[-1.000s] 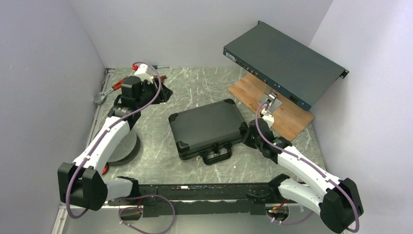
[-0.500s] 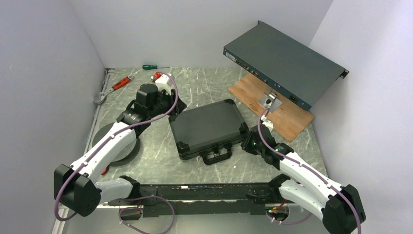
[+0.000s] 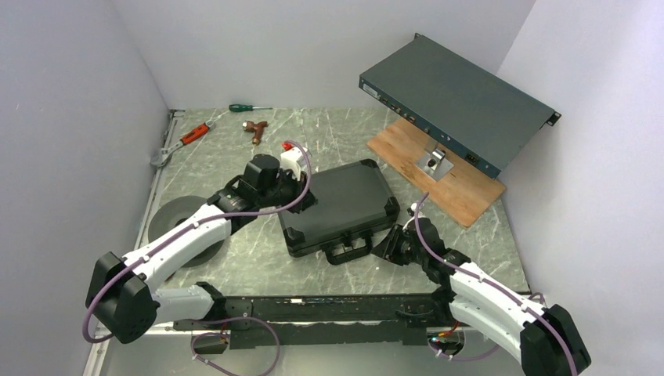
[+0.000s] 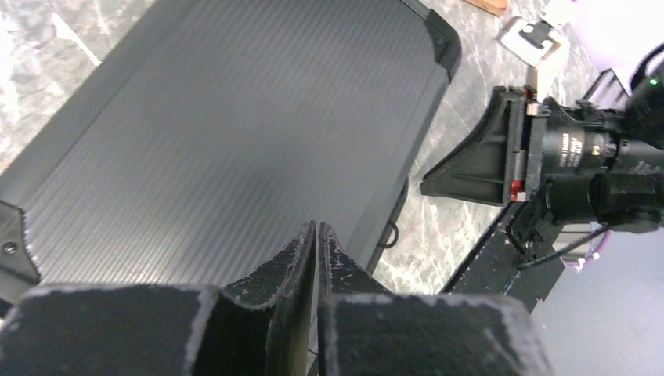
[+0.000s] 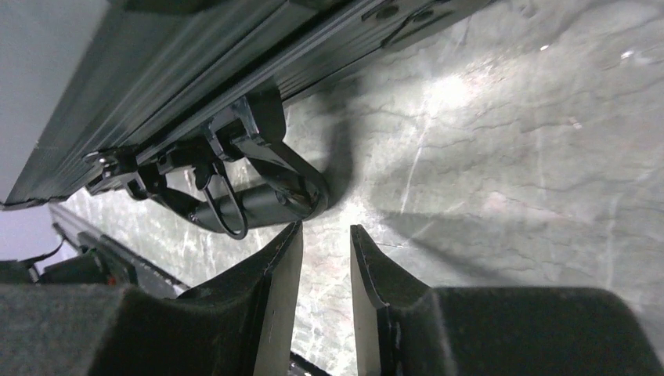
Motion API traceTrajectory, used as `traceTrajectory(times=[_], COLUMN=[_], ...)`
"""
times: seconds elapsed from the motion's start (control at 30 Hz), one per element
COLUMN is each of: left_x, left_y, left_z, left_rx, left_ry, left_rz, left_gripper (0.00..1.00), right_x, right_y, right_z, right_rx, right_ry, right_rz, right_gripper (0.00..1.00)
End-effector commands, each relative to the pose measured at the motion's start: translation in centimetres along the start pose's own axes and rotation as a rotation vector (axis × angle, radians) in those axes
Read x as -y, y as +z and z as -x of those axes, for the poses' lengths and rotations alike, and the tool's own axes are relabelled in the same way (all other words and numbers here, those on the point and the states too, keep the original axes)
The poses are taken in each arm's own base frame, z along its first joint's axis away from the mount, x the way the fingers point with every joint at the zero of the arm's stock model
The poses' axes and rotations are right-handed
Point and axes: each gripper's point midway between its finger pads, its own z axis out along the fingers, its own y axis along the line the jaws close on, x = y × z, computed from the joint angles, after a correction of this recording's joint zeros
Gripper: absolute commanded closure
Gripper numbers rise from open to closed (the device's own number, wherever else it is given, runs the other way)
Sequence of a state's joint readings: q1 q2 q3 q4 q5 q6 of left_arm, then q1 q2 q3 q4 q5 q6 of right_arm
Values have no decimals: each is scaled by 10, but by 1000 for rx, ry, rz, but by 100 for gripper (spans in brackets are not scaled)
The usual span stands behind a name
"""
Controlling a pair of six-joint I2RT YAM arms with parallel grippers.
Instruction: Pack up texas hold em set
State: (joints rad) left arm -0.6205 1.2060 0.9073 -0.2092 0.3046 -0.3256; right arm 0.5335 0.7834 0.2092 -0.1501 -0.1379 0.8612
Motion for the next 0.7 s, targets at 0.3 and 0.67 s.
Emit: traceTrajectory(times=[0.3,0.67], left_x=[26,29], left_y=[15,26], left_z=[-34,-54], left_rx=[-68,-113], left_ry=[61,72], left_rz=[-120,-137], left_gripper=[100,100], right_x=[-32,-36], right_y=[3,11], right_z=[-13,-34], right_rx=[-21,-94], right_ry=[48,41], right_rz=[238,239], right_gripper=[75,87])
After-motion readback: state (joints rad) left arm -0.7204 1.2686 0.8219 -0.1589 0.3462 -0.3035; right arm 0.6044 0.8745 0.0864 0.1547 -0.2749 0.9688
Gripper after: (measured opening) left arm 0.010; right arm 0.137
